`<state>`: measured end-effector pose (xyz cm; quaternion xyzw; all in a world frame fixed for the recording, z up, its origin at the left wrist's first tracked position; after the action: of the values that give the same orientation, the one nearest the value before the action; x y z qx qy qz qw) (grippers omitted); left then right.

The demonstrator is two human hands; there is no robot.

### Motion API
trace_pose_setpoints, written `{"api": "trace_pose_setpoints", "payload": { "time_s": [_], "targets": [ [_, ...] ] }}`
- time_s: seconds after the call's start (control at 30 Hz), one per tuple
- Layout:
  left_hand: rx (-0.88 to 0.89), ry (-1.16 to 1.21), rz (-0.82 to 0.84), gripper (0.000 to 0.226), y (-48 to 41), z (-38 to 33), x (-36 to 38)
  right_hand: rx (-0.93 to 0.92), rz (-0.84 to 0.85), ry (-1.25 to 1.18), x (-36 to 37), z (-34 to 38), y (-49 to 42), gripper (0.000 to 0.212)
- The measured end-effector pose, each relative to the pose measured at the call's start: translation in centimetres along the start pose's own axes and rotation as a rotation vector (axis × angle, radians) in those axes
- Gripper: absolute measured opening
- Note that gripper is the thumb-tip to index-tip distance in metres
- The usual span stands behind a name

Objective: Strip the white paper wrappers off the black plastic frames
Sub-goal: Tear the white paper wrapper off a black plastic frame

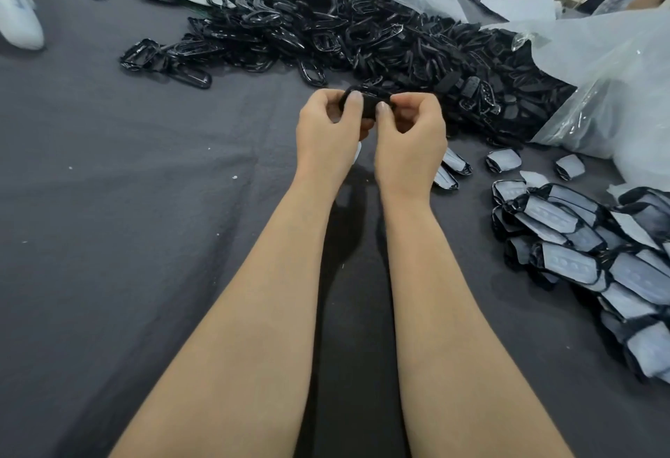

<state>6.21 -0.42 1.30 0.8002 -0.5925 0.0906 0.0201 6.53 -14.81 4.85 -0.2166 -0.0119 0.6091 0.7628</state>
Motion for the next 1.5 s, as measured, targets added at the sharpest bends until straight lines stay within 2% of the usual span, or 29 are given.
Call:
{"api": "trace_pose_setpoints", "payload": {
  "time_s": [0.17, 0.3, 0.43, 0.53, 0.63, 0.73, 0.93, 1.13, 1.5],
  "targets": [
    [0.003, 0.007, 0.013, 0.009, 0.0, 0.1, 0.0, 0.056, 0.02, 0.032, 0.2, -0.4, -0.1, 0.012],
    [-0.004, 0.06, 0.032, 0.009, 0.1, 0.1, 0.2, 0.149, 0.039, -0.141, 0.5, -1.4, 0.0, 0.01],
    [-0.032, 0.118, 0.026, 0.007, 0.1, 0.3, 0.3, 0.246, 0.032, -0.304, 0.8, -2.8, -0.1, 0.018],
    [-0.048, 0.124, 0.018, 0.01, 0.1, 0.5, 0.1, 0.281, 0.047, -0.37, 1.1, -3.4, -0.3, 0.014],
    [-0.043, 0.093, 0.013, 0.007, 0.1, 0.5, 0.0, 0.276, 0.058, -0.34, 1.2, -3.3, -0.4, 0.01],
    [-0.016, 0.019, 0.012, 0.001, 0.1, 0.2, -0.1, 0.249, 0.038, -0.275, 0.9, -2.9, -0.4, 0.018],
    [0.06, -0.132, 0.011, 0.005, 0.2, -0.4, -0.2, 0.188, 0.02, -0.179, 0.7, -2.4, -0.2, 0.015],
    [0.041, -0.119, 0.012, 0.004, 0.2, -0.3, -0.3, 0.205, 0.027, -0.199, 0.9, -2.7, -0.2, 0.011],
    [-0.009, -0.062, -0.054, 0.013, 0.1, 0.4, -1.0, 0.208, 0.057, -0.189, 1.3, -2.4, 0.0, 0.019]
  ]
}}
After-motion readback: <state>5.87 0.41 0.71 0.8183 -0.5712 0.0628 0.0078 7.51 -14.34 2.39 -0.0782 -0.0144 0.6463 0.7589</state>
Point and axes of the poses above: each hand's wrist, its own y-axis away from the middle knuckle, its own x-axis out of the palm, z = x × y, the point moved 10 cm from there along -y, towards the middle knuckle, and after that the axes turned 8 degrees about z, right-handed, at the moved point
